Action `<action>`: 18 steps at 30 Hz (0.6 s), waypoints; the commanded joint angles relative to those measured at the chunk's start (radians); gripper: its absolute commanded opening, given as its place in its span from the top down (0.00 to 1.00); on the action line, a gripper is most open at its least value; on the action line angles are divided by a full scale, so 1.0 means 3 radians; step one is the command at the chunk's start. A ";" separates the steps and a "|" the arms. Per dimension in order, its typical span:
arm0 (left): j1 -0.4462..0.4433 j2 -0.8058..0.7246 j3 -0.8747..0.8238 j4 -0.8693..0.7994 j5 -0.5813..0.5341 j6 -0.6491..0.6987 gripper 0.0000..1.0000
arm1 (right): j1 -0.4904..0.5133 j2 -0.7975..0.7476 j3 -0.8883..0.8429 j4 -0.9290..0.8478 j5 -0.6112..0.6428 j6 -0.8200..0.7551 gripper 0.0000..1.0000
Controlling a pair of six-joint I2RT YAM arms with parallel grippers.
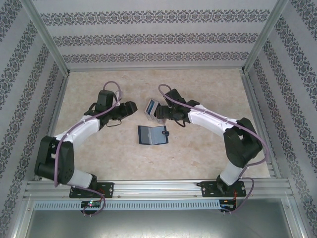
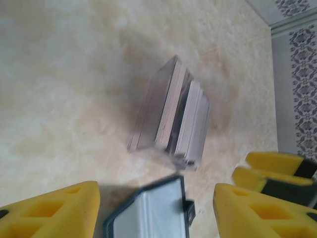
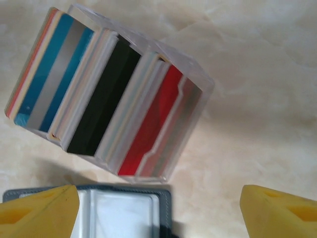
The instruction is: Put the credit cards into the card holder
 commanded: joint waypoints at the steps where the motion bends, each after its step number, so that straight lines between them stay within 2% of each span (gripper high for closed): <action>1: -0.0016 0.0534 0.0363 0.0112 0.0198 0.0095 0.37 | -0.0033 -0.0040 0.0020 0.0280 -0.0011 0.0146 0.14; 3: -0.0032 0.0794 0.0555 0.0151 0.0353 0.0071 0.40 | -0.0067 -0.0191 -0.0149 0.0420 0.0024 0.0109 0.12; 8: -0.0165 0.1170 0.0876 0.0152 0.0416 0.0089 0.40 | -0.0232 -0.0618 -0.0565 0.0533 0.0039 -0.0049 0.09; 13: -0.0408 0.1254 0.0879 0.0317 0.0454 0.0054 0.40 | -0.0431 -0.0914 -0.0968 0.0763 -0.0231 -0.0013 0.09; 18: -0.0688 0.1289 0.0814 0.0577 0.0494 -0.0058 0.40 | -0.0536 -0.1031 -0.1164 0.0849 -0.0300 -0.0036 0.09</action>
